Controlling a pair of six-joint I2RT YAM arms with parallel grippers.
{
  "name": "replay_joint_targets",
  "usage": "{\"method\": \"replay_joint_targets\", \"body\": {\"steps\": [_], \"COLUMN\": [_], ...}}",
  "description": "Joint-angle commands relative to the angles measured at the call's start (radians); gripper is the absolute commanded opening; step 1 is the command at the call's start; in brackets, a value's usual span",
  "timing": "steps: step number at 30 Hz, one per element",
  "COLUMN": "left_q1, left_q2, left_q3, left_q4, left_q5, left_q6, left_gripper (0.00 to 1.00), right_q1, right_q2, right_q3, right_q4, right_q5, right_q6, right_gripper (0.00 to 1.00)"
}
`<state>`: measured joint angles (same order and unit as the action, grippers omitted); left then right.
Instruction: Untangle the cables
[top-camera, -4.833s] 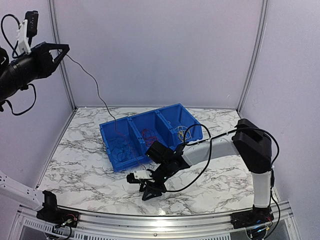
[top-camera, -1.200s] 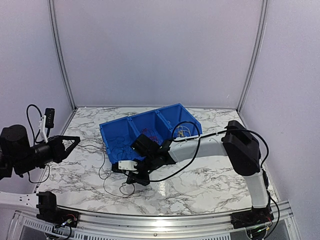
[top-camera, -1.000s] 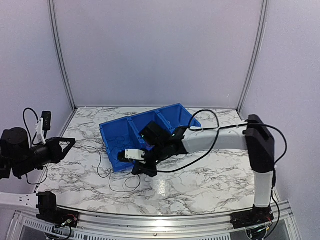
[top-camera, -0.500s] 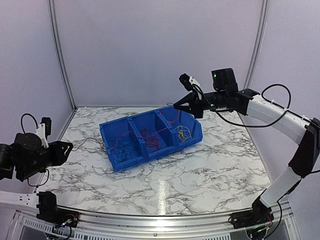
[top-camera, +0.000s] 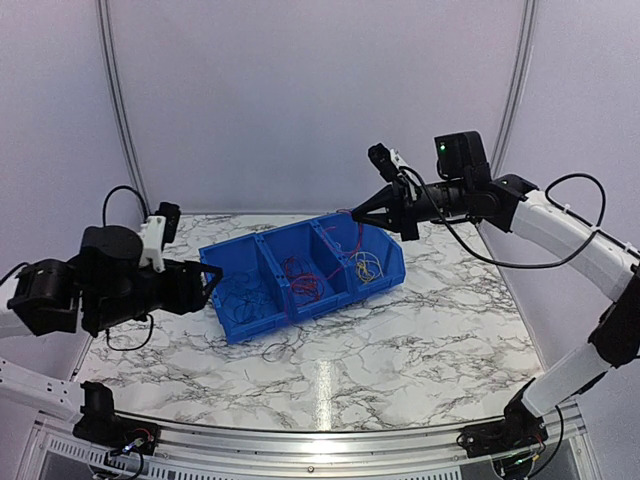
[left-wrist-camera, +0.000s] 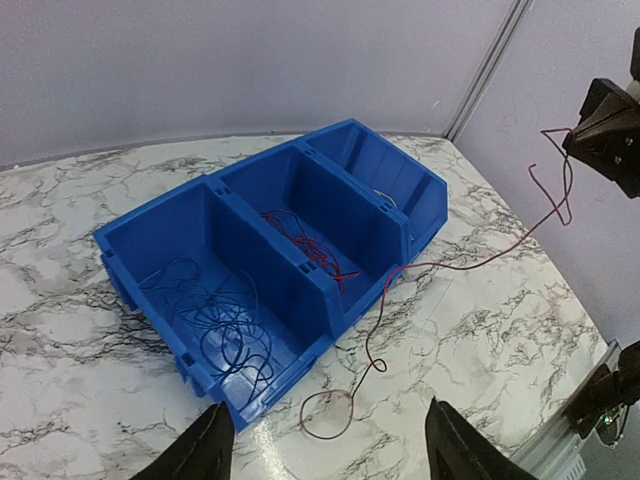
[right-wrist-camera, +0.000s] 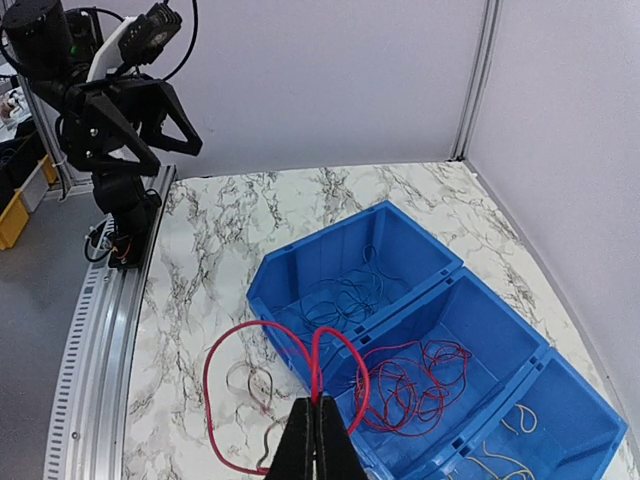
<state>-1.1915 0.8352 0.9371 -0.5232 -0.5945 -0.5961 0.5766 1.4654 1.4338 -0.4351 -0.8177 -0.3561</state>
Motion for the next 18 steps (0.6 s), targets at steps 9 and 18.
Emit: {"method": "replay_joint_targets", "body": {"steps": [9, 18], "left_q1": [0.035, 0.084], "left_q2": [0.450, 0.645], "left_q3": [0.052, 0.130], "left_q4": [0.741, 0.974], "left_q5": [0.247, 0.490], "left_q6": [-0.089, -0.218], "left_gripper": [0.72, 0.63], "right_q1": [0.045, 0.078], "right_q2": [-0.082, -0.103], "right_q3": [-0.016, -0.055], "right_q4": [-0.057, -0.046], "right_q5": [0.076, 0.101], "right_q6": [-0.108, -0.128], "right_gripper": [0.00, 0.00]}}
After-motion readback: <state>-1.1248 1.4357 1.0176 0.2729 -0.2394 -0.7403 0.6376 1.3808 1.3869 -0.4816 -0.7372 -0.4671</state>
